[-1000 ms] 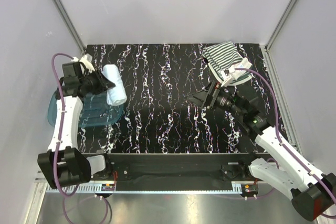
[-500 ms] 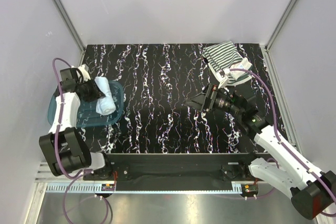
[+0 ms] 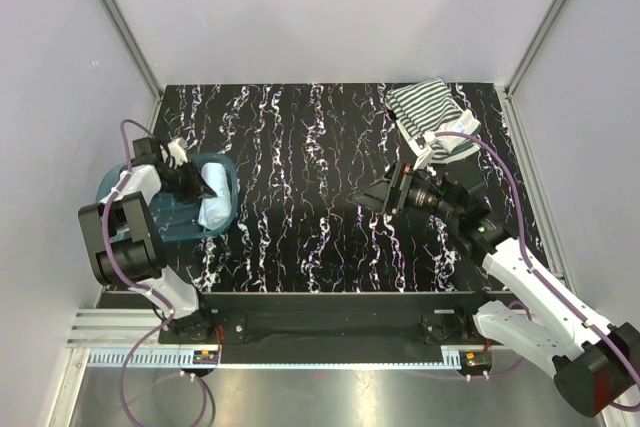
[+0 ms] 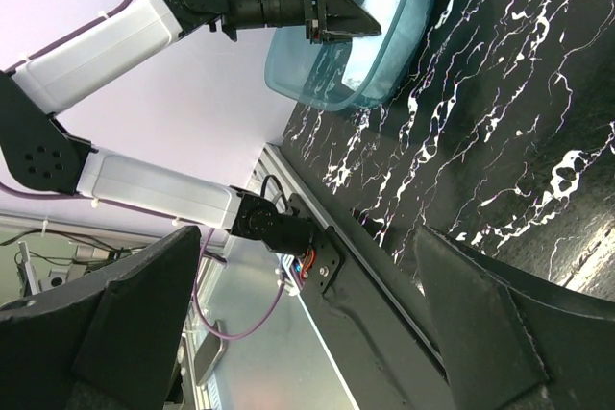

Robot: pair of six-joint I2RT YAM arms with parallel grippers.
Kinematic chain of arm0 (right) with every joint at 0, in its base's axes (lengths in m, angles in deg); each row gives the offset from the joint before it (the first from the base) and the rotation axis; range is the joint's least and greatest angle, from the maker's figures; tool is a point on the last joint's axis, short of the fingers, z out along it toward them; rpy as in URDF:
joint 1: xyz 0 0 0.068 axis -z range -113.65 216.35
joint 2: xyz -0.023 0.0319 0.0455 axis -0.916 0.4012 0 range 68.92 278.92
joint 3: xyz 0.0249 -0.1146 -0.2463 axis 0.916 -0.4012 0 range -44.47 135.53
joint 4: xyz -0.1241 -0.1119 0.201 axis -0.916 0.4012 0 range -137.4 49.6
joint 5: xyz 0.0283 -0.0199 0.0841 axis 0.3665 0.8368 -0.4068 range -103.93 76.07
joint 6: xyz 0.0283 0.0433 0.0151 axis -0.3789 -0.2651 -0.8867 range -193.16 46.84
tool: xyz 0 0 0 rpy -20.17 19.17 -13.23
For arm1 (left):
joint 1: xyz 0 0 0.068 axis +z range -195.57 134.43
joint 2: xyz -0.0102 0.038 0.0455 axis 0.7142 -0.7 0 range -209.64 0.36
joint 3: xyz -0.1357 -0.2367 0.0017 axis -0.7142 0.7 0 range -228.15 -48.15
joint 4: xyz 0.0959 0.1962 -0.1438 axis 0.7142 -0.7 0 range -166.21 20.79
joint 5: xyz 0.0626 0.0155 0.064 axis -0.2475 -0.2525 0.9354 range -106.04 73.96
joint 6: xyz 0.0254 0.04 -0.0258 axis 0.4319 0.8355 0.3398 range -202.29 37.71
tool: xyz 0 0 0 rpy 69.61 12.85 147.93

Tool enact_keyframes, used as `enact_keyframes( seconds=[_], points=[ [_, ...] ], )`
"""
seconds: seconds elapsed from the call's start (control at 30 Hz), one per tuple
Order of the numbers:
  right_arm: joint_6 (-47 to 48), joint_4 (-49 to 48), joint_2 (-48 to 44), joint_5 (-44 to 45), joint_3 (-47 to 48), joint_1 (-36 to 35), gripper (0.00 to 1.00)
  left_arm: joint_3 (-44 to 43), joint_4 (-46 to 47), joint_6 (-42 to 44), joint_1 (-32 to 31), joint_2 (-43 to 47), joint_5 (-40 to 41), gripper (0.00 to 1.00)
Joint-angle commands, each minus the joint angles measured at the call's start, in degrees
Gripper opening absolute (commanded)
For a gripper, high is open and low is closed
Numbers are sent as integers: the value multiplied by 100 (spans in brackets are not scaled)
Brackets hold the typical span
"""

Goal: Roll the towels
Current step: Place the rolled towel into the container

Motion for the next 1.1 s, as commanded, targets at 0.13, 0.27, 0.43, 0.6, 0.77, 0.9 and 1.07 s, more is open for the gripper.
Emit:
enact_keyframes(
  seconds=[0.13,0.27,0.43,0.6,0.77,0.9,1.07],
  points=[
    [40,-232,-35,-110,-8,-21,100,-115,36,110,26,-475,-507,18],
    [40,-215,-53,-84,1,-21,100,-167,-52,128,26,-529,-314,27],
    [57,-118,-79,-93,36,-21,100,-132,1,58,18,-188,178,38],
    [172,153,-97,-58,168,-21,100,-246,-87,57,26,86,434,99],
    [312,444,-106,83,335,-21,100,-369,-210,-39,26,533,662,99],
    [479,760,-80,267,519,-21,100,-694,-456,-127,17,1182,898,99],
    [787,1435,271,960,1099,-21,100,-1327,-764,-373,-44,1974,1040,99]
  ],
)
